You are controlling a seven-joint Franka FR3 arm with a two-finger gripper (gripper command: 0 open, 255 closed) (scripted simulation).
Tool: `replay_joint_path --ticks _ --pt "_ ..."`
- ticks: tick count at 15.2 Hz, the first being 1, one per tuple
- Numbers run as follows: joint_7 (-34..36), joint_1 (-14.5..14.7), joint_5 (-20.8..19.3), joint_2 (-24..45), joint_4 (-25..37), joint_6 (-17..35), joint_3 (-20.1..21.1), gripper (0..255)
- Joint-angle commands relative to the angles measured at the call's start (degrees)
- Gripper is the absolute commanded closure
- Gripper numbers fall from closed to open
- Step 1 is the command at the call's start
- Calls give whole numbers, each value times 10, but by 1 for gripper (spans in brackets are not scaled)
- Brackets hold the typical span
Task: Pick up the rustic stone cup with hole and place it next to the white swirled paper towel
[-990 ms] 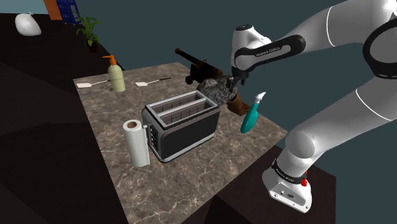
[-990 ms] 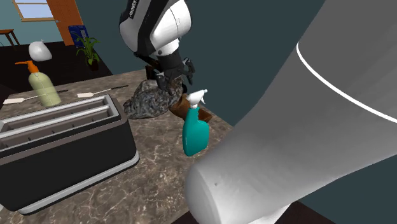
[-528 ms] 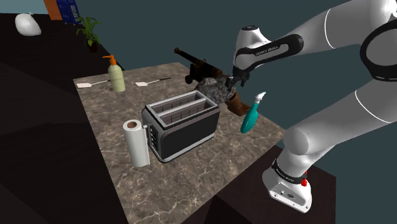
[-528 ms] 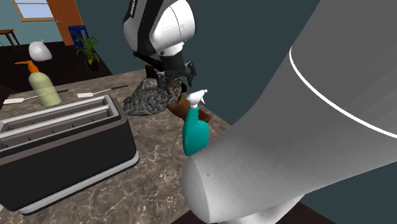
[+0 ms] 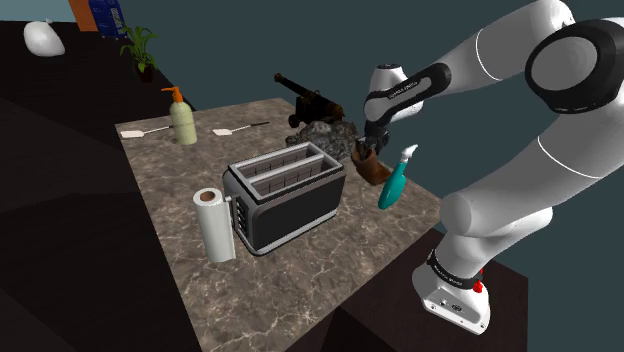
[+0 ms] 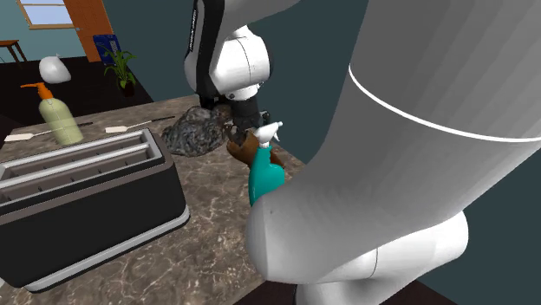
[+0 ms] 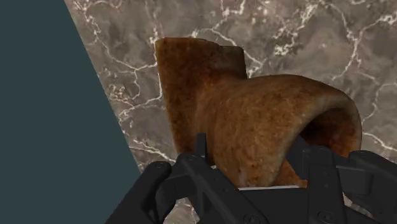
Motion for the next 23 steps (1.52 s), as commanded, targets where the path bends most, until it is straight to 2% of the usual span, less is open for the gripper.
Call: replay_joint_path --ticks 1,2,8,9,23 --pt "-11 -17 -192 8 0 -10 2 255" --pt "-9 -13 -188 -5 -17 -5 4 255" --pt "-11 -14 -188 -5 -14 -7 3 255" --pt "12 -4 -183 -4 9 -32 20 255" --pt "-52 10 -135 -64 64 -133 7 255"
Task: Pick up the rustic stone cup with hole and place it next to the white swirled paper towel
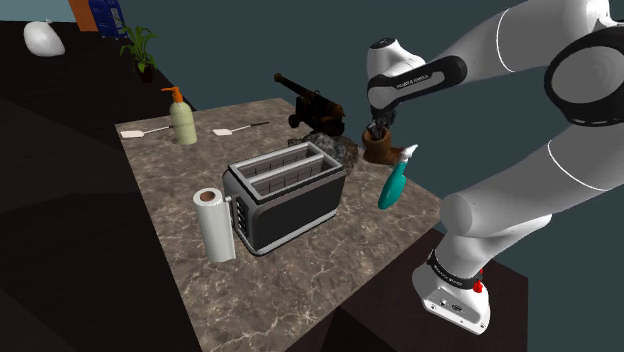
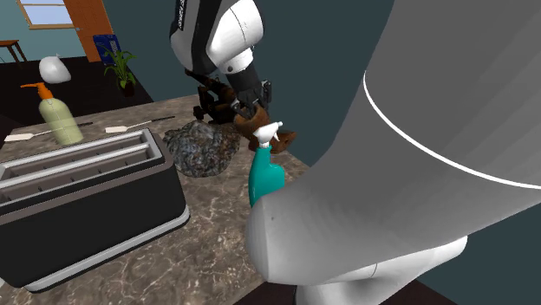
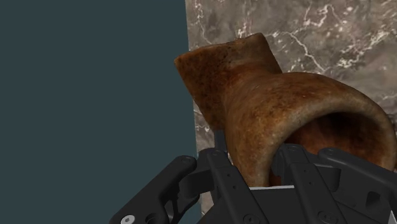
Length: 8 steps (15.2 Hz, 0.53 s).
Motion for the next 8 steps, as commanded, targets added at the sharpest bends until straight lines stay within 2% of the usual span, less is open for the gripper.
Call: replay_joint_path --ticks 1,8 --pt "-7 2 5 -7 10 -15 -1 255" --pt "-31 5 18 -24 47 -66 -6 255"
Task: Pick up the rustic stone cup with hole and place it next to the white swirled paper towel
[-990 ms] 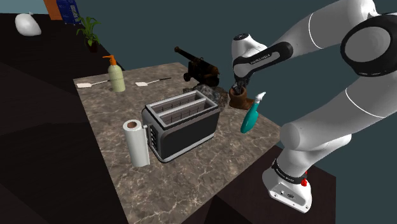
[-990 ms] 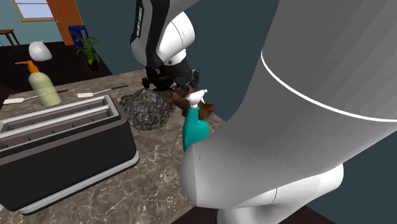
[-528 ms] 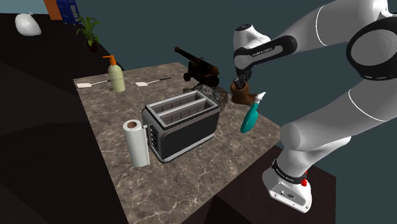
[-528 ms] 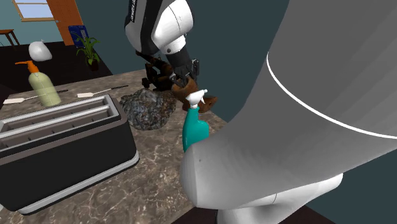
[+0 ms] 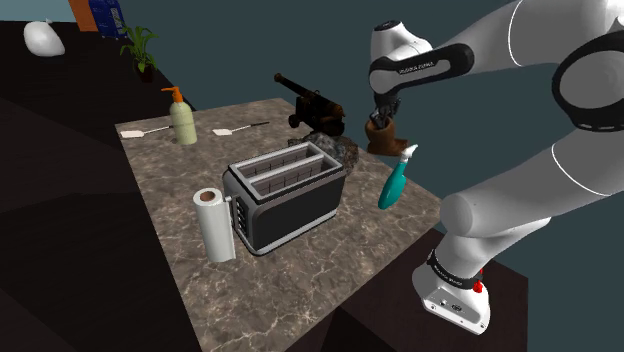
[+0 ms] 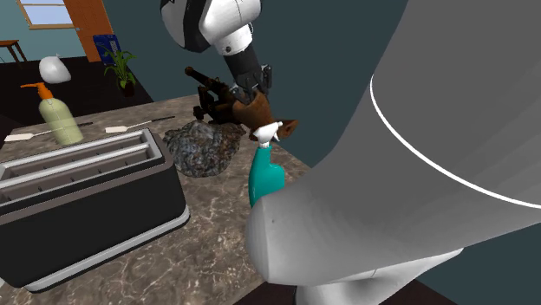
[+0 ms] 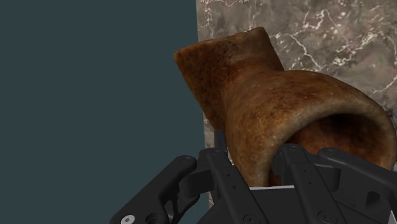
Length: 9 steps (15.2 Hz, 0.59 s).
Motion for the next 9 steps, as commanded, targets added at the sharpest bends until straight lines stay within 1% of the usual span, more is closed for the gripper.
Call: replay_joint_path --ticks 1,9 --pt "-6 1 3 -4 13 -15 -1 255" --pt "-29 2 12 -14 64 -72 -4 255"
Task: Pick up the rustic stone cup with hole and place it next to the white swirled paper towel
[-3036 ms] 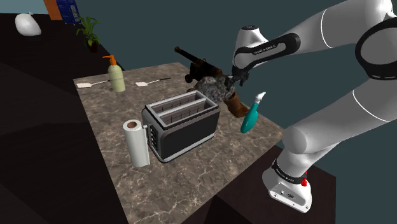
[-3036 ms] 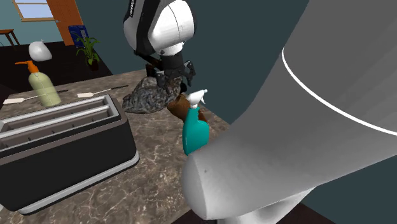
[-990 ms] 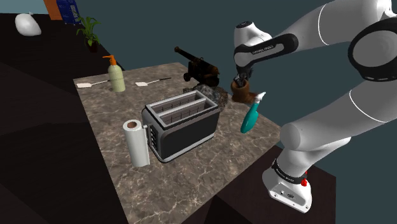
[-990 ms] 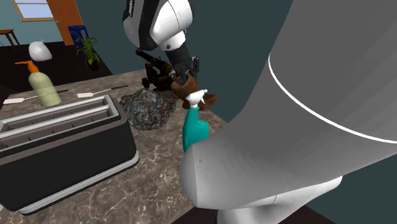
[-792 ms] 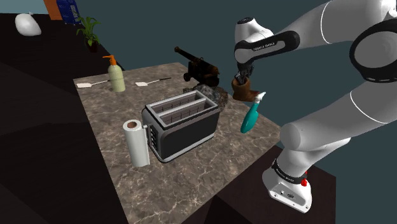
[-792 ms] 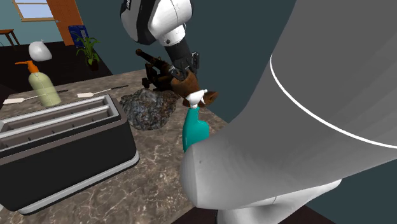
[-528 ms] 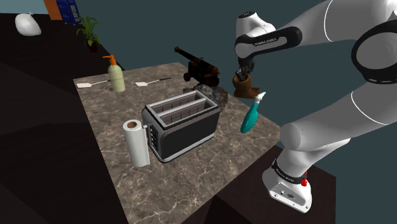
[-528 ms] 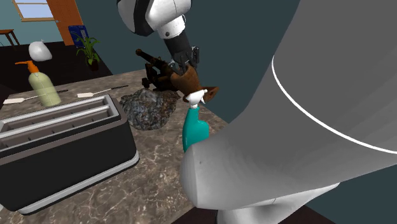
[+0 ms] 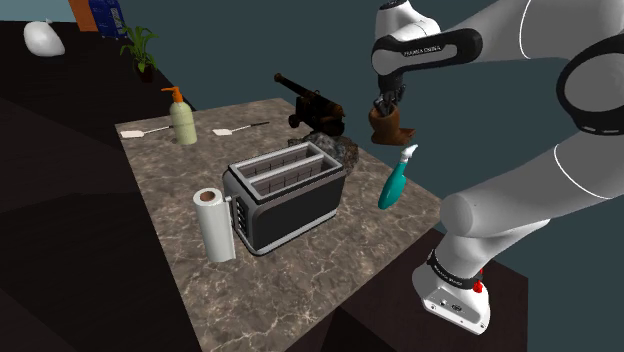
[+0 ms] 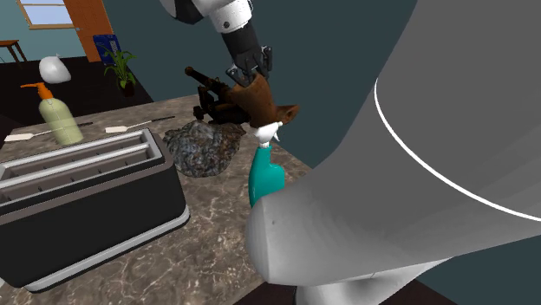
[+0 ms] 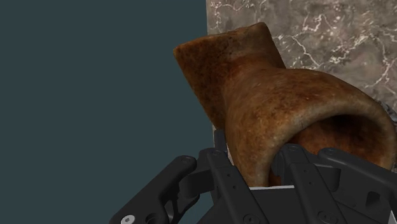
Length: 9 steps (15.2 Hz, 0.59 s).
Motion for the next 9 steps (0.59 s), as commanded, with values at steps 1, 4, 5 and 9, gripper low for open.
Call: replay_joint_path --ticks 1,4,5,9 --pt "-4 0 2 -1 16 -16 0 255" --pt "-12 0 4 -2 37 -37 0 255" --pt "-15 0 4 -2 45 -45 -1 255" --pt "-24 -1 6 -2 75 -73 -1 255"
